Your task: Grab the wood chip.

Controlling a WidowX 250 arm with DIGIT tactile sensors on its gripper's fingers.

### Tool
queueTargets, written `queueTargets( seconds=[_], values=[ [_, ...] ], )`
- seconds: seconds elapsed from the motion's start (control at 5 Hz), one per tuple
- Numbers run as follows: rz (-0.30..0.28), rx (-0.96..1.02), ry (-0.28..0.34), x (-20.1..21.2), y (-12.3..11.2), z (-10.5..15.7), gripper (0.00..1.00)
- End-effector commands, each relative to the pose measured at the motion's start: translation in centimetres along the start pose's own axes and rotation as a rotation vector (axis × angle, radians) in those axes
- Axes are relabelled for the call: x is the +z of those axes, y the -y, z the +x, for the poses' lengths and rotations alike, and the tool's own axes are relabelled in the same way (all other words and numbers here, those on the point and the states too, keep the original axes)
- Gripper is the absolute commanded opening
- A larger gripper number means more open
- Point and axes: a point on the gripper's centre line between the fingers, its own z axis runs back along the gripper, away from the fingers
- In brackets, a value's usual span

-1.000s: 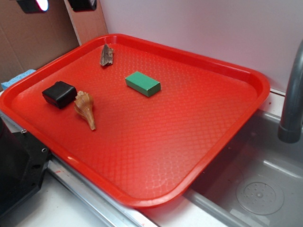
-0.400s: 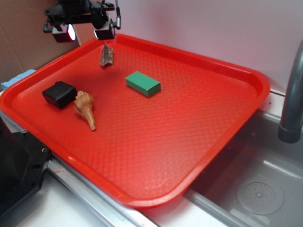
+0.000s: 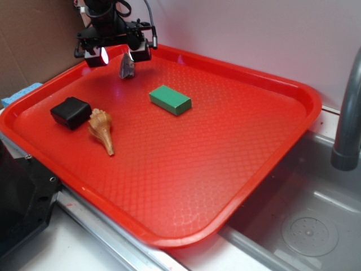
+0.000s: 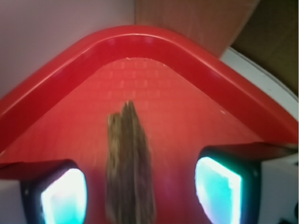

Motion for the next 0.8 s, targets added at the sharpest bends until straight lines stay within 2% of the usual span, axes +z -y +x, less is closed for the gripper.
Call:
queueTargets(
  seconds=[0.0,0.4,0.6],
  values=[
    [-0.001,0.015,0.043,-1.0,0.1,2.1,0.0],
    [0.001,0.024,0.046,-1.2,0.0,1.7,0.0],
    [0.052,0.017,0.065,0.7,0.1,1.6,0.0]
  ],
)
